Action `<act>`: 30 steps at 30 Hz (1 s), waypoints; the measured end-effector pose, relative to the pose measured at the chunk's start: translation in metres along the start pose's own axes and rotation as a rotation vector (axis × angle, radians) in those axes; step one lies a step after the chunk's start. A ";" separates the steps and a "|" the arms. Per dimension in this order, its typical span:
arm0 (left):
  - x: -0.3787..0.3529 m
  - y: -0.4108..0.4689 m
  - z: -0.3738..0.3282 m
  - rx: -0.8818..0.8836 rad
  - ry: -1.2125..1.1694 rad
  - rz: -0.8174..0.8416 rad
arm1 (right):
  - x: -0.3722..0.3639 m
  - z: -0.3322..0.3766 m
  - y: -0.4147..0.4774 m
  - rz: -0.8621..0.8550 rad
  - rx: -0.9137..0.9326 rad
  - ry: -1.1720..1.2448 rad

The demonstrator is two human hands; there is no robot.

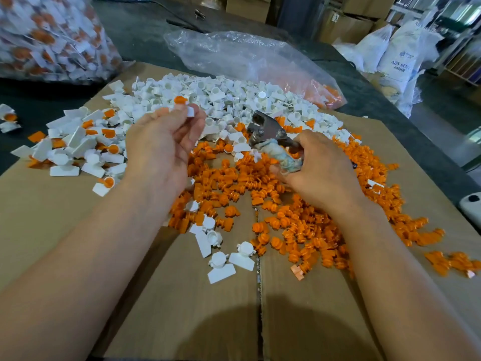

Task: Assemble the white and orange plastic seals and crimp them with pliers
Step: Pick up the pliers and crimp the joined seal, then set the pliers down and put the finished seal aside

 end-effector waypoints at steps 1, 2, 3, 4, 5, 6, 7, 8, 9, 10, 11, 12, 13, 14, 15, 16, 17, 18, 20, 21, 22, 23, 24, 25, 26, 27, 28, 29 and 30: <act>0.002 0.001 -0.003 -0.016 -0.028 -0.011 | 0.000 -0.003 0.001 -0.003 -0.016 -0.017; 0.004 0.003 -0.006 -0.035 -0.053 -0.026 | 0.001 -0.006 0.002 -0.004 -0.032 -0.034; 0.007 0.004 -0.011 -0.053 -0.077 -0.046 | 0.001 -0.009 0.002 -0.002 -0.046 -0.049; 0.011 0.006 -0.015 -0.064 -0.099 -0.072 | 0.001 -0.013 0.003 0.003 -0.061 -0.060; 0.015 0.008 -0.019 -0.071 -0.119 -0.103 | 0.001 -0.016 0.005 0.009 -0.076 -0.062; 0.019 0.009 -0.022 -0.078 -0.139 -0.136 | 0.000 -0.019 0.005 0.015 -0.090 -0.059; 0.024 0.010 -0.024 -0.084 -0.163 -0.168 | 0.000 -0.022 0.006 0.024 -0.103 -0.055; 0.027 0.011 -0.027 -0.091 -0.194 -0.199 | 0.000 -0.025 0.006 0.035 -0.115 -0.056; 0.030 0.012 -0.029 -0.101 -0.228 -0.227 | -0.001 -0.027 0.007 0.052 -0.125 -0.063; 0.032 0.013 -0.030 -0.109 -0.265 -0.250 | -0.003 -0.029 0.008 0.073 -0.134 -0.076; 0.034 0.014 -0.032 -0.114 -0.304 -0.268 | -0.004 -0.030 0.008 0.093 -0.141 -0.085; 0.036 0.015 -0.032 -0.116 -0.338 -0.282 | -0.005 -0.032 0.008 0.109 -0.148 -0.085; 0.036 0.016 -0.033 -0.117 -0.365 -0.291 | -0.006 -0.033 0.009 0.119 -0.155 -0.077; 0.037 0.016 -0.033 -0.119 -0.385 -0.294 | -0.007 -0.034 0.009 0.126 -0.161 -0.065; 0.038 0.016 -0.033 -0.121 -0.401 -0.296 | -0.007 -0.035 0.009 0.131 -0.167 -0.054; 0.038 0.016 -0.033 -0.123 -0.413 -0.296 | -0.008 -0.036 0.009 0.137 -0.171 -0.049; 0.037 0.015 -0.033 -0.123 -0.418 -0.290 | -0.009 -0.036 0.009 0.145 -0.174 -0.049; 0.036 0.015 -0.033 -0.120 -0.415 -0.279 | -0.009 -0.037 0.009 0.154 -0.178 -0.050; 0.032 0.014 -0.032 -0.095 -0.352 -0.253 | -0.011 -0.038 0.010 0.174 -0.188 -0.038; 0.030 0.013 -0.031 -0.072 -0.274 -0.235 | -0.012 -0.039 0.010 0.186 -0.195 -0.029; 0.027 0.013 -0.029 -0.044 -0.160 -0.209 | -0.013 -0.039 0.010 0.197 -0.202 -0.022; 0.024 0.011 -0.026 -0.019 -0.015 -0.172 | -0.013 -0.040 0.011 0.204 -0.205 -0.019; 0.020 0.010 -0.023 -0.004 0.147 -0.128 | -0.014 -0.041 0.011 0.207 -0.206 -0.017; 0.016 0.008 -0.021 -0.004 0.307 -0.080 | -0.014 -0.042 0.011 0.209 -0.208 -0.013; 0.012 0.006 -0.018 -0.017 0.451 -0.026 | -0.014 -0.042 0.011 0.211 -0.213 -0.002; 0.007 0.003 -0.016 -0.033 0.571 0.032 | -0.015 -0.043 0.011 0.211 -0.218 0.014; 0.003 0.000 -0.013 -0.039 0.664 0.091 | -0.015 -0.044 0.011 0.212 -0.220 0.026; 0.000 -0.003 -0.010 -0.026 0.731 0.149 | -0.016 -0.044 0.012 0.217 -0.217 0.028; -0.003 -0.007 -0.005 0.002 0.771 0.206 | -0.016 -0.044 0.012 0.223 -0.215 0.023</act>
Point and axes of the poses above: each hand's wrist, its own y-axis towards the middle knuckle, its own x-axis out of the back of the hand, z = x × y, the point moved 4 cm from there along y, towards the middle knuckle, and after that the axes turned 2 degrees about z, right-handed, at the moved point
